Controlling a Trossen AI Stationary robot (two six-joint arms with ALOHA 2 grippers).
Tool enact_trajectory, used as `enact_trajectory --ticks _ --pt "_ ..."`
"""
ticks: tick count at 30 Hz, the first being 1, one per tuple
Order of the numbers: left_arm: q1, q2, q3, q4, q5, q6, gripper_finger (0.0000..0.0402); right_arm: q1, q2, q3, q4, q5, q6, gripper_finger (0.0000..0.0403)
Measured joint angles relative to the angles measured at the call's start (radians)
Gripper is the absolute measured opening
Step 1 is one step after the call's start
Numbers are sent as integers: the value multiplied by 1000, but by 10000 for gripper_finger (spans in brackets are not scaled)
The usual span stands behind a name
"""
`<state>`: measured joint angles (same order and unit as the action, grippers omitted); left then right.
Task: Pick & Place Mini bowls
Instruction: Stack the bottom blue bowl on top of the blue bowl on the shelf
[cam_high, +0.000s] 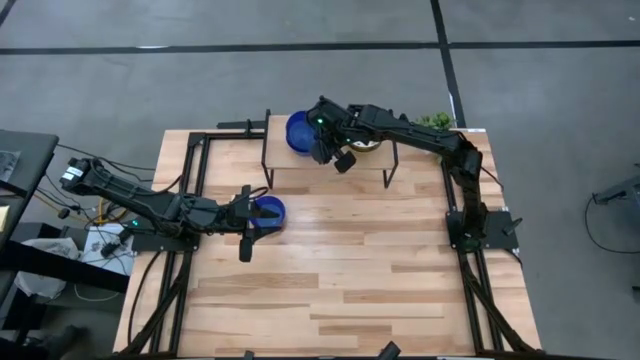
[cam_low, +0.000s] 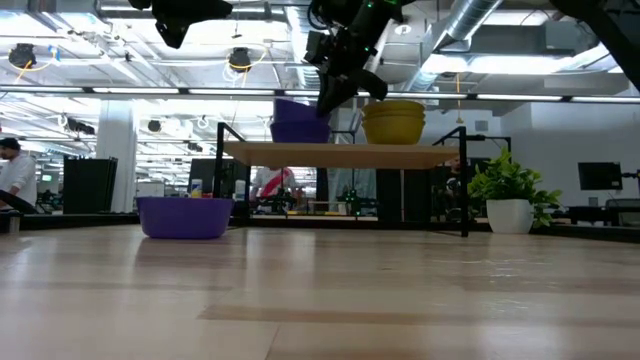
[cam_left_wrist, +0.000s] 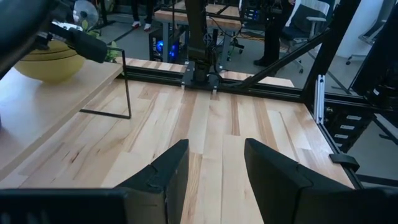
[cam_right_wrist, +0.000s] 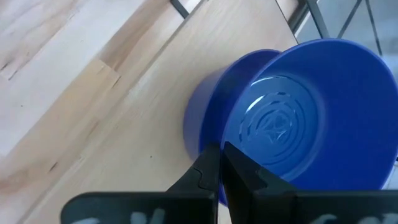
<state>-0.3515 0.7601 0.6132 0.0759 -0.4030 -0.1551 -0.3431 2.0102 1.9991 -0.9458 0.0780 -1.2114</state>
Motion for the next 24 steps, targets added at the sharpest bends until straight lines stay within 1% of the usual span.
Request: enact_trajectory --ticks 16,19,24 --pt "0 0 0 0 0 0 154 0 -1 0 -2 0 5 3" --pt "0 0 0 0 0 0 154 0 -1 0 0 0 6 20" --pt "0 0 0 0 0 0 154 0 -2 0 6 5 6 58"
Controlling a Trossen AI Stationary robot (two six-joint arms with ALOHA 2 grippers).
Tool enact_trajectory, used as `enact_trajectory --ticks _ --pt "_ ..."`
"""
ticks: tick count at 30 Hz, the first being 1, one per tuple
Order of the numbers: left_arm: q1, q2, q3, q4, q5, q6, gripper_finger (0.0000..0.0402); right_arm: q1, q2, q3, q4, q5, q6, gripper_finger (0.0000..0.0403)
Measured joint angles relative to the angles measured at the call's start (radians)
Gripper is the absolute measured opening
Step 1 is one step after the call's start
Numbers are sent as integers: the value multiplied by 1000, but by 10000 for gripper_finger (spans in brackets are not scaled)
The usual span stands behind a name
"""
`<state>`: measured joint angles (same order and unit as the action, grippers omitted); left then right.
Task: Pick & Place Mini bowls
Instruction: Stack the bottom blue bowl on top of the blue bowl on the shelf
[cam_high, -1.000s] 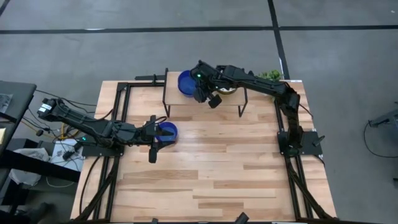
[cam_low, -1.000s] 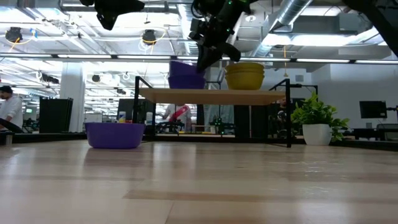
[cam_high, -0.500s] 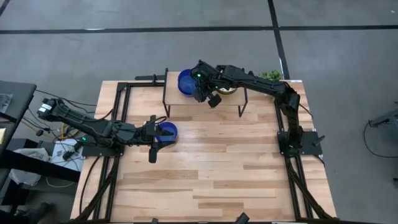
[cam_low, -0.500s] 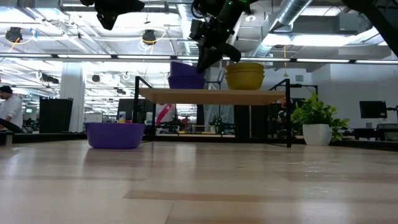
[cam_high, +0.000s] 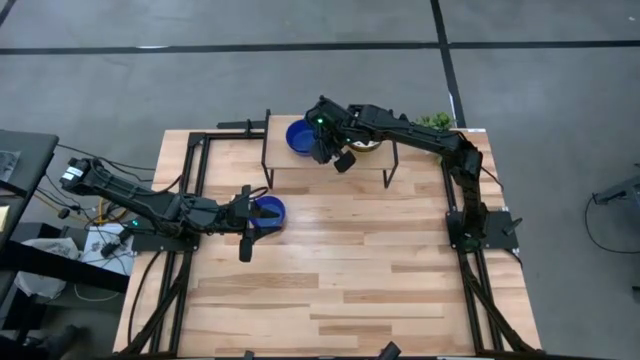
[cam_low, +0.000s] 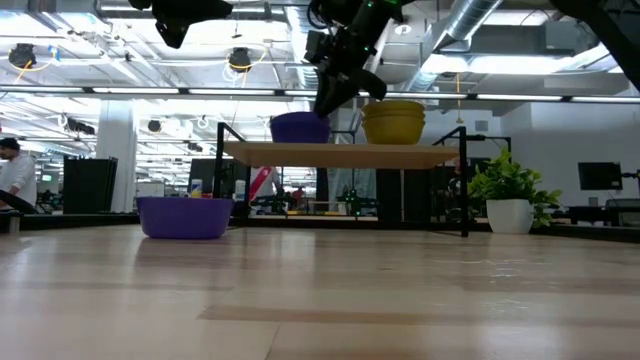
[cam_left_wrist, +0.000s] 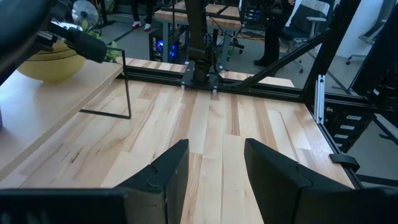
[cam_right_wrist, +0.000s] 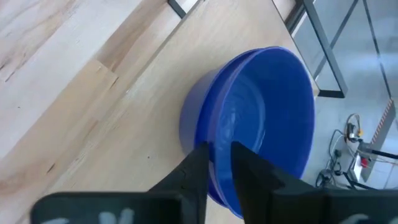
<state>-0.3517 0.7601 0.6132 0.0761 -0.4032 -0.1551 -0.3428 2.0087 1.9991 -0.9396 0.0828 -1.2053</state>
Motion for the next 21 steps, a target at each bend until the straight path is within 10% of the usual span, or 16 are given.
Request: enact_trajectory --ticks 21 --pt "0 0 0 0 0 0 154 46 -15 0 15 165 -9 81"
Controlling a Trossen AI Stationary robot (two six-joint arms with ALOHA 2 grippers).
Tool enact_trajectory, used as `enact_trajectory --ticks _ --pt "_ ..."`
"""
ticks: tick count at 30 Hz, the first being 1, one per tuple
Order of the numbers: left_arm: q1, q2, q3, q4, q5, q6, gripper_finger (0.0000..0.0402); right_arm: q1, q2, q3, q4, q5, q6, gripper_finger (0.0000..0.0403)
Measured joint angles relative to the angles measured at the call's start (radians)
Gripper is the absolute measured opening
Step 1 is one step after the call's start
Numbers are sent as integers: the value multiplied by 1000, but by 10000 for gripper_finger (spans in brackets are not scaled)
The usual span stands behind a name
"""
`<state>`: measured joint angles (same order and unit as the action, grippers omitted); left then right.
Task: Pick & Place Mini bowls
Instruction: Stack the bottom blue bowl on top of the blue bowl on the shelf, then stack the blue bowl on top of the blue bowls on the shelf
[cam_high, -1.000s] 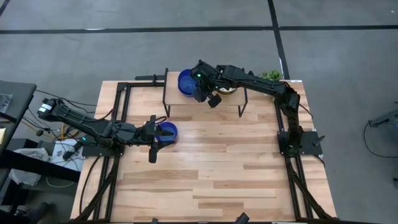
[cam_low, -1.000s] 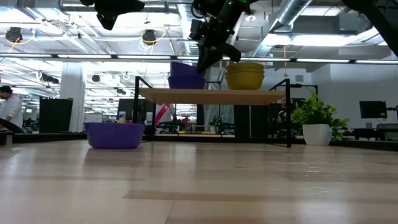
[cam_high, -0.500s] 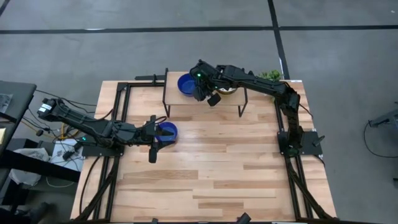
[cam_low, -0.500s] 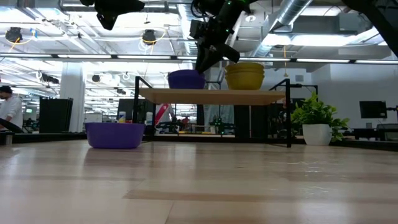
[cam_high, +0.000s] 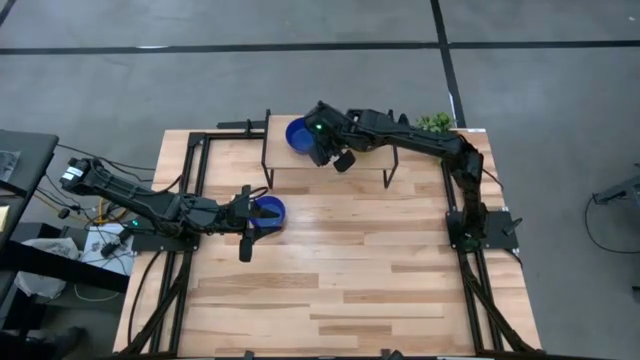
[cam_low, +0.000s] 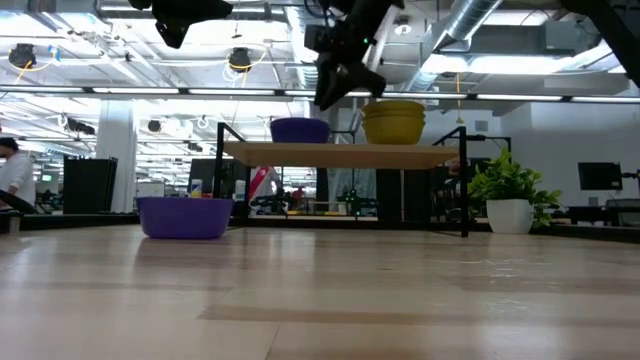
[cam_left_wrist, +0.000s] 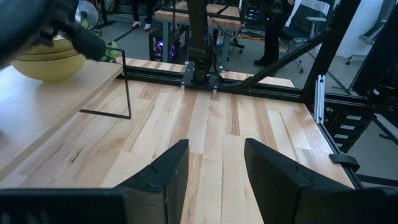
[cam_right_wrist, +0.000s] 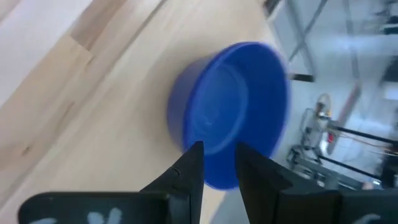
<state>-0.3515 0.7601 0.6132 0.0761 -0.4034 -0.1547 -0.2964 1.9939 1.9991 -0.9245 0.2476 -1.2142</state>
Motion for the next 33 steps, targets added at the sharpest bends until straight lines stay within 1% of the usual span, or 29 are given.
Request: enact_trajectory --ticks 8,11,16,23,25,29,33 --pt "0 0 0 0 0 0 154 25 -85 1 7 10 8 82" --pt "0 0 0 1 0 0 154 33 -122 0 2 -38 46 82" --pt "0 0 0 2 0 0 154 40 -182 1 -19 -172 139 82" --pt "0 0 0 19 0 0 154 25 -275 1 -37 -224 283 82" --pt "0 0 0 22 0 0 154 7 -306 0 -64 -283 318 82" --pt "0 0 0 26 0 0 154 -46 -364 1 -126 -440 396 82" --pt "0 0 0 31 0 0 154 -105 -413 1 -192 -562 450 82"
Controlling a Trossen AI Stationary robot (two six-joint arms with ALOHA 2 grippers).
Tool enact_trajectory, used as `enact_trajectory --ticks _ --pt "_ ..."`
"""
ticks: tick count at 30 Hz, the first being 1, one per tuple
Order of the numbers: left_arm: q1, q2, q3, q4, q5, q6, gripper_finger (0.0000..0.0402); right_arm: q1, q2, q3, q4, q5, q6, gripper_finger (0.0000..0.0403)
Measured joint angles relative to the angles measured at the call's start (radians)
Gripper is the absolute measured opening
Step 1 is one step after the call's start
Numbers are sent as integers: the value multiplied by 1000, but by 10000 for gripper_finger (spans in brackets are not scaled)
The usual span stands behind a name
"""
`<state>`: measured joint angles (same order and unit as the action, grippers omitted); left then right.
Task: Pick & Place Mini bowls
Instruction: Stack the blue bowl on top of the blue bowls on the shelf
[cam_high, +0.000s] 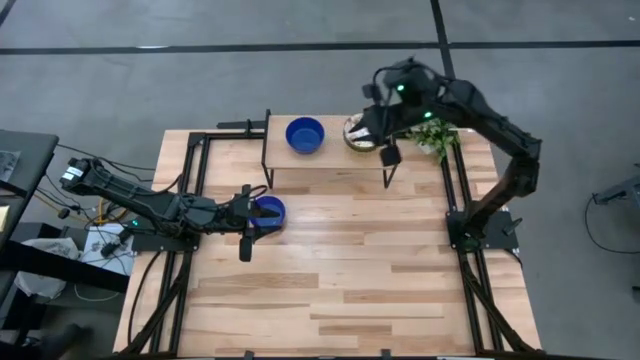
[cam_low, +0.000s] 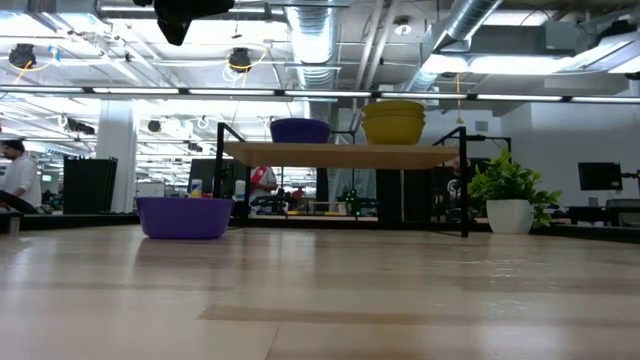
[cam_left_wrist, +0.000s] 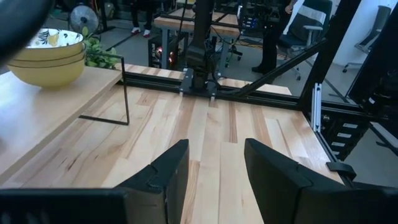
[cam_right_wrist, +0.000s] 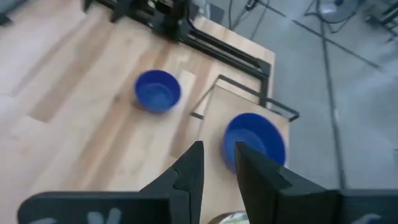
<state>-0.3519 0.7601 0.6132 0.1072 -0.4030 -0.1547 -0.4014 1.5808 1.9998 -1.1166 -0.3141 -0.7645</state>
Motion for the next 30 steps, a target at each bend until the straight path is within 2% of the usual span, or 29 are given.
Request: enact_trajectory --ticks 7,15,22,30 --pt "0 0 0 18 0 0 154 -100 -63 0 -106 -194 52 82" --pt "0 0 0 31 0 0 154 -213 -103 -21 -151 -346 121 82" --pt "0 0 0 36 0 -7 154 -309 -155 -223 -39 -620 176 82" --pt "0 0 0 36 0 -7 154 -307 -244 -529 176 -629 323 82"
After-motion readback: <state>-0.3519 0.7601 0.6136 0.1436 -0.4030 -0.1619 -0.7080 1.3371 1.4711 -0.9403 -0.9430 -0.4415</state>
